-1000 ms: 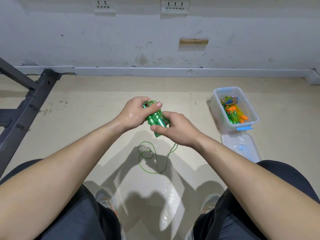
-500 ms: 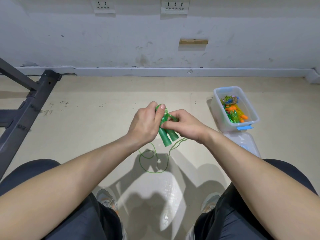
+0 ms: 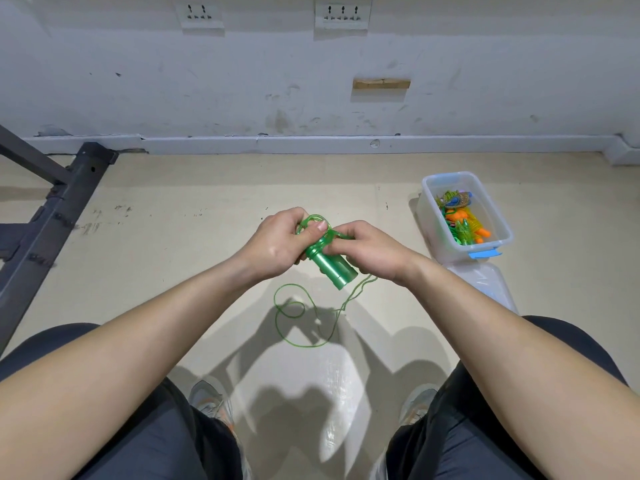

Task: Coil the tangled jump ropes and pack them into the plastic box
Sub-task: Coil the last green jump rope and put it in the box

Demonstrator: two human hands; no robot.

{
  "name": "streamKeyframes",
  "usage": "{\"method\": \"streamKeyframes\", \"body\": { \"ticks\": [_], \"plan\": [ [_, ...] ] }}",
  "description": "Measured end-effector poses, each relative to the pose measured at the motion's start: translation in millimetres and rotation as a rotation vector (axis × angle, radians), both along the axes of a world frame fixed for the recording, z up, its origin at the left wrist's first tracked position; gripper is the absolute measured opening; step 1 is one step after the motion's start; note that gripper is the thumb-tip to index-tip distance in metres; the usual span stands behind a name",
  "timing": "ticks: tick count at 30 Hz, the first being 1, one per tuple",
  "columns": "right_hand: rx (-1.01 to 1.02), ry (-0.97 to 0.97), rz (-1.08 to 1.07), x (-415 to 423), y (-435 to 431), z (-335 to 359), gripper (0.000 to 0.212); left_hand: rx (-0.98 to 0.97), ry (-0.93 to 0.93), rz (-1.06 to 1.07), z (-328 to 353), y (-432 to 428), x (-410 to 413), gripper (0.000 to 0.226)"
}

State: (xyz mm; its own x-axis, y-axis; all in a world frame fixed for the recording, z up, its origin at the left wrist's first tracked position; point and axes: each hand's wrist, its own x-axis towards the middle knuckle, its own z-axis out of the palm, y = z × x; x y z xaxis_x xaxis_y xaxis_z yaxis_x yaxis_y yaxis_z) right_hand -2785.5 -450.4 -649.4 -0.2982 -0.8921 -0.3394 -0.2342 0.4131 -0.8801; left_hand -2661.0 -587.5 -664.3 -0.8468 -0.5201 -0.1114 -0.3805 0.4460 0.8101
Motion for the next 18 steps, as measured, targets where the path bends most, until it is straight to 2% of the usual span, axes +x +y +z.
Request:
{"method": "streamKeyframes", "body": {
  "ticks": [3,6,9,13,18],
  "plan": [
    [0.006,0.054,0.015,-10.4,-0.8,1.8,0.026,0.025,-0.017,-0.053,-0.8,-5.1,0.7,0.034],
    [-0.076,0.172,-0.035,-22.8,-0.9,5.4,0.018,0.086,-0.025,-0.11,-4.0,-7.1,2.4,0.031],
    [-0.144,0.113,-0.121,-30.9,1.2,10.6,0.015,0.171,0.002,-0.119,-5.4,-2.2,1.1,0.031],
    [-0.195,0.055,-0.23,-34.2,-1.4,6.9,0.018,0.07,-0.024,-0.089,-3.7,0.9,-2.5,0.019],
    [-0.171,0.111,-0.194,-30.8,-2.7,8.3,0.024,-0.009,-0.083,-0.016,-5.9,3.5,-0.9,0.021]
  ]
}}
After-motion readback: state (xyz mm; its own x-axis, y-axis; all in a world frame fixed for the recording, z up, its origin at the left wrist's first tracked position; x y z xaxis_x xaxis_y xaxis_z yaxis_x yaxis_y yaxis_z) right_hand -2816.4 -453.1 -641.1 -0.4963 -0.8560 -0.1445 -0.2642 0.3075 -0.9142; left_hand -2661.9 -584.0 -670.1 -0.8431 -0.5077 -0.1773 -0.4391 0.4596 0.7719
